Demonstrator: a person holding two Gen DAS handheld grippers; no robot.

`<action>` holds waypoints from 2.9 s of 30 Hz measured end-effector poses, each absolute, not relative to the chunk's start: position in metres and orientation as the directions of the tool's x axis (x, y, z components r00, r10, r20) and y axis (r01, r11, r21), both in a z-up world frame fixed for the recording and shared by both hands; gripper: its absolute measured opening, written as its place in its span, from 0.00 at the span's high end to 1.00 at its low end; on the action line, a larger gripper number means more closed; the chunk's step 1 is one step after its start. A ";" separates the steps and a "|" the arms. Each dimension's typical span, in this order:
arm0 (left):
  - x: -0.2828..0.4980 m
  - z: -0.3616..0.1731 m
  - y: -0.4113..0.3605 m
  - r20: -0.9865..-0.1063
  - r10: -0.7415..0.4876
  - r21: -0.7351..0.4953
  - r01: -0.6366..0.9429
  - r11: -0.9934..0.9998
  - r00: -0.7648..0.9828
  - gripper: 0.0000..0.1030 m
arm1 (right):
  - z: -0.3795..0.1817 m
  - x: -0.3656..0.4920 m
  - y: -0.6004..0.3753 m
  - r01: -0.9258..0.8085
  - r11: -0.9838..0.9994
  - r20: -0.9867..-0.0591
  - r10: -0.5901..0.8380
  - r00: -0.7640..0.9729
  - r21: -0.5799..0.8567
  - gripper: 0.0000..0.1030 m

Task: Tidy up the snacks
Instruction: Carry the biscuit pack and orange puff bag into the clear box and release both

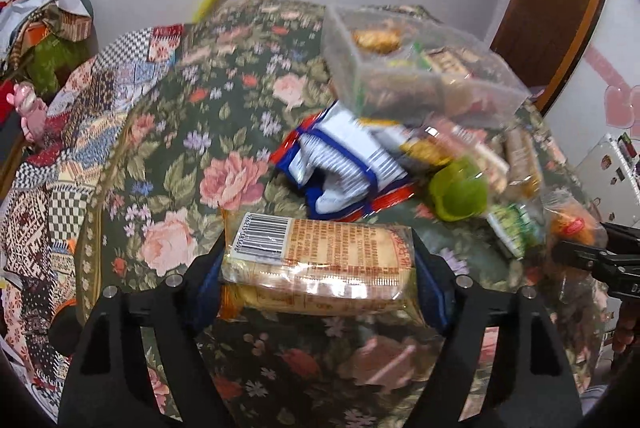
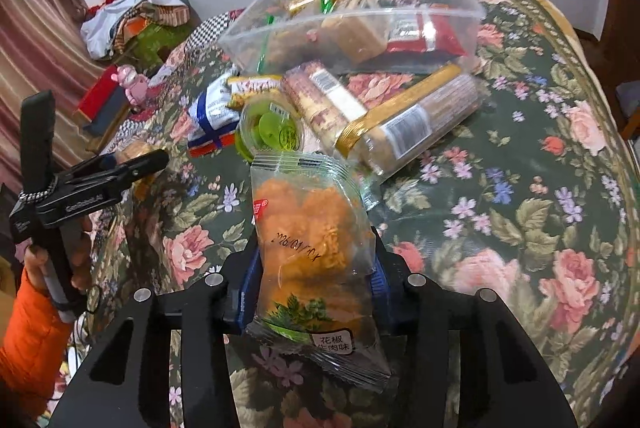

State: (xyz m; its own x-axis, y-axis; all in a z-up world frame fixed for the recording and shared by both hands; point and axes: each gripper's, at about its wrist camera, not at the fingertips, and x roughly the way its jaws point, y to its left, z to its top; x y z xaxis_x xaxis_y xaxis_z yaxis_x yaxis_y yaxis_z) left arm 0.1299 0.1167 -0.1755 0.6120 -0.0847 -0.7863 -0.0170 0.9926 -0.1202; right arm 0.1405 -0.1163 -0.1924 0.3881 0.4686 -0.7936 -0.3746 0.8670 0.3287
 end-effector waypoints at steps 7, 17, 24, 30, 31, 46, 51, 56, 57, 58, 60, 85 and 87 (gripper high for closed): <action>0.130 -0.142 0.099 -0.739 -0.100 -0.133 0.001 0.991 0.666 0.23 | -0.169 0.146 -0.135 -0.363 0.876 -0.751 0.467 0.467 0.318 0.58; 0.152 -0.105 0.077 -0.678 -0.126 -0.160 0.022 0.987 0.724 0.23 | -0.131 0.170 -0.152 -0.361 0.893 -0.682 0.442 0.583 0.269 0.58; 0.190 -0.081 0.065 -0.646 -0.135 -0.157 0.043 0.987 0.751 0.23 | -0.110 0.196 -0.159 -0.360 0.904 -0.638 0.420 0.645 0.230 0.58; 0.223 -0.077 0.057 -0.632 -0.144 -0.167 0.047 0.985 0.761 0.23 | -0.102 0.219 -0.158 -0.354 0.911 -0.614 0.405 0.677 0.211 0.58; 0.228 -0.078 0.056 -0.632 -0.147 -0.172 0.047 0.984 0.761 0.23 | -0.102 0.224 -0.157 -0.354 0.912 -0.611 0.402 0.682 0.206 0.58; 0.324 -0.112 0.061 -0.692 -0.149 -0.214 -0.004 0.977 0.706 0.23 | -0.124 0.300 -0.132 -0.361 0.918 -0.651 0.378 0.658 0.167 0.58; 0.348 -0.126 0.066 -0.716 -0.149 -0.222 -0.020 0.975 0.682 0.23 | -0.135 0.321 -0.121 -0.368 0.919 -0.680 0.361 0.639 0.142 0.58; 0.367 -0.139 0.064 -0.739 -0.137 -0.197 -0.018 0.980 0.660 0.23 | -0.148 0.341 -0.112 -0.370 0.919 -0.712 0.349 0.609 0.133 0.58; 0.369 -0.141 0.064 -0.742 -0.138 -0.197 -0.017 0.980 0.656 0.22 | -0.150 0.344 -0.110 -0.371 0.920 -0.718 0.342 0.606 0.125 0.58; 0.372 -0.143 0.064 -0.746 -0.140 -0.198 -0.017 0.980 0.651 0.22 | -0.152 0.346 -0.109 -0.373 0.920 -0.725 0.337 0.601 0.118 0.58; 0.377 -0.149 0.063 -0.756 -0.147 -0.204 -0.016 0.979 0.637 0.22 | -0.156 0.351 -0.104 -0.376 0.921 -0.739 0.324 0.591 0.104 0.58; 0.343 -0.108 0.056 -0.722 -0.170 -0.222 0.008 0.975 0.670 0.07 | -0.138 0.334 -0.117 -0.375 0.922 -0.733 0.317 0.602 0.090 0.33; 0.333 -0.098 0.057 -0.712 -0.165 -0.215 0.011 0.977 0.683 0.07 | -0.132 0.327 -0.118 -0.381 0.921 -0.719 0.320 0.617 0.082 0.30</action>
